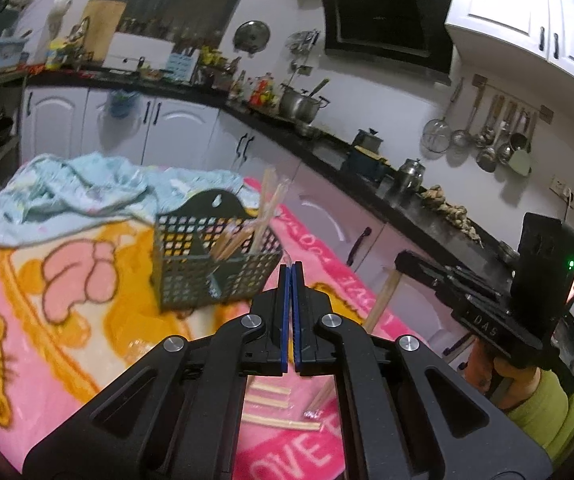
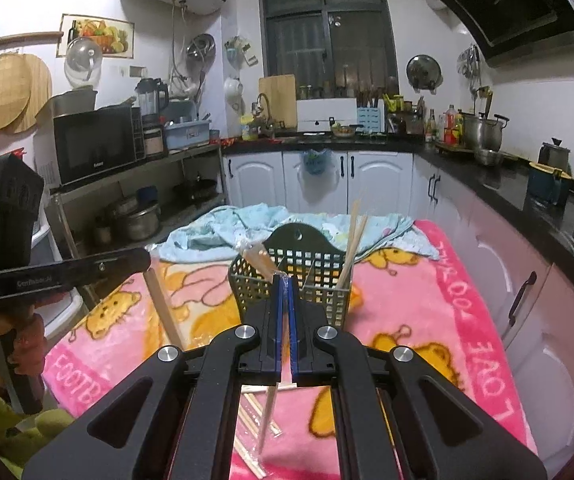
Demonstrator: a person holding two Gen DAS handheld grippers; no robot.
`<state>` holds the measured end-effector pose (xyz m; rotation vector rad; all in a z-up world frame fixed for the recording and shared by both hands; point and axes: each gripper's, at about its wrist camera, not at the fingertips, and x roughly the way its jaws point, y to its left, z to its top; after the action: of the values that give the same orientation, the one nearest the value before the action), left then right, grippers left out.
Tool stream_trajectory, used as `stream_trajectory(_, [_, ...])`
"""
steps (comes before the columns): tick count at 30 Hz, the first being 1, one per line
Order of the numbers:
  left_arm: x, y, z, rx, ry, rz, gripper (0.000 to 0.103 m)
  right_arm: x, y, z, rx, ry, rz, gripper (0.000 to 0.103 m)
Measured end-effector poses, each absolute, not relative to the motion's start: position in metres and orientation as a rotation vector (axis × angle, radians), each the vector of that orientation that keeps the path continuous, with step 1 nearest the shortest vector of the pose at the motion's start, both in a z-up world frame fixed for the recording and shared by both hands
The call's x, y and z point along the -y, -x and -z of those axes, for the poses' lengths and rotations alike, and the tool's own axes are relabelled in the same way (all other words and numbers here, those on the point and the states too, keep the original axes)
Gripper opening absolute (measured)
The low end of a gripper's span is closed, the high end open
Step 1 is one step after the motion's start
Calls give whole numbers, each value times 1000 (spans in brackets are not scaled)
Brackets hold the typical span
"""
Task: Organize utensils
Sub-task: 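Lift both held chopsticks and carry them over the green basket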
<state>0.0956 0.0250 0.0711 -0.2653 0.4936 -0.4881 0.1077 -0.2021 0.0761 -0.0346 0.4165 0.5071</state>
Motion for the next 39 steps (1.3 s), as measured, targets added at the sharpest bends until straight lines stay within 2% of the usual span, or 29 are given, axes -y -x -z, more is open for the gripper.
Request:
stream_trajectory(15, [20, -106, -122, -415, 181, 564, 0, 223, -103, -105, -333, 25, -477, 3])
stream_trajectory(39, [38, -148, -193, -300, 174, 560, 0, 225, -134, -161, -232, 14, -455, 3])
